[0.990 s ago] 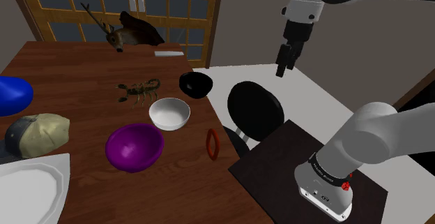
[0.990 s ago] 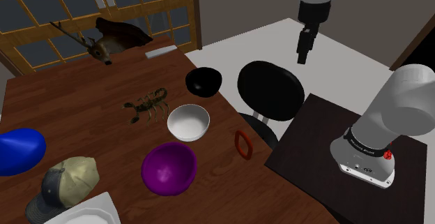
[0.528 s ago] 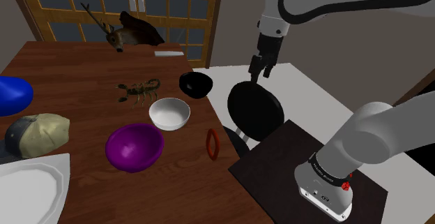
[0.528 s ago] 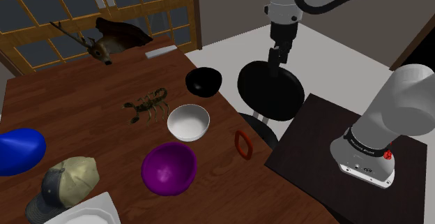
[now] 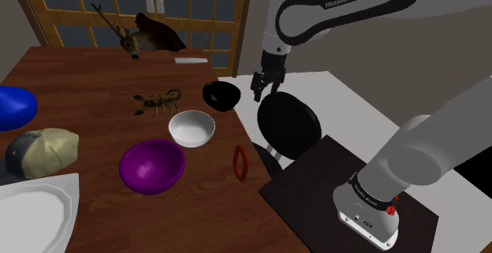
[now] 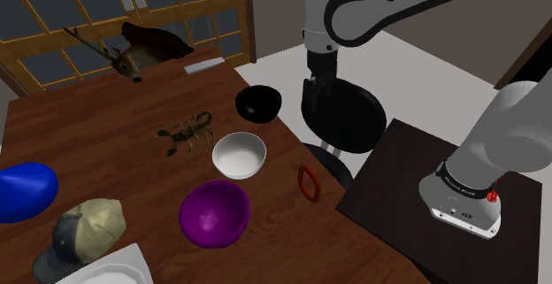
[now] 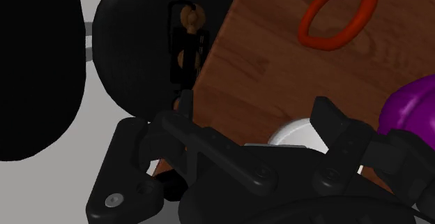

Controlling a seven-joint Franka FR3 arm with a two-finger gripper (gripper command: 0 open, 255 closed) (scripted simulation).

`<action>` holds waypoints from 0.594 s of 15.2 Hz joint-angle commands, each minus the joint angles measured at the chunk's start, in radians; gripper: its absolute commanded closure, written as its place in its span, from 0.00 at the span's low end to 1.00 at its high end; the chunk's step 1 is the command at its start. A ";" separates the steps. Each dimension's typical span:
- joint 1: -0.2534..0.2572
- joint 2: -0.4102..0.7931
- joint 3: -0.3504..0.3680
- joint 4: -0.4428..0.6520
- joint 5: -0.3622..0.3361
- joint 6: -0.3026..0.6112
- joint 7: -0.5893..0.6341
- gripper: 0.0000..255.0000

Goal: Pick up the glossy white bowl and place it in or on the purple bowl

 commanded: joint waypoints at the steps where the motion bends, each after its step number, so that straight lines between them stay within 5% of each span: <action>1: 0.004 0.083 0.015 0.041 -0.004 0.049 0.029 0.00; 9: 0.027 0.393 0.036 0.236 -0.052 0.186 0.128 0.00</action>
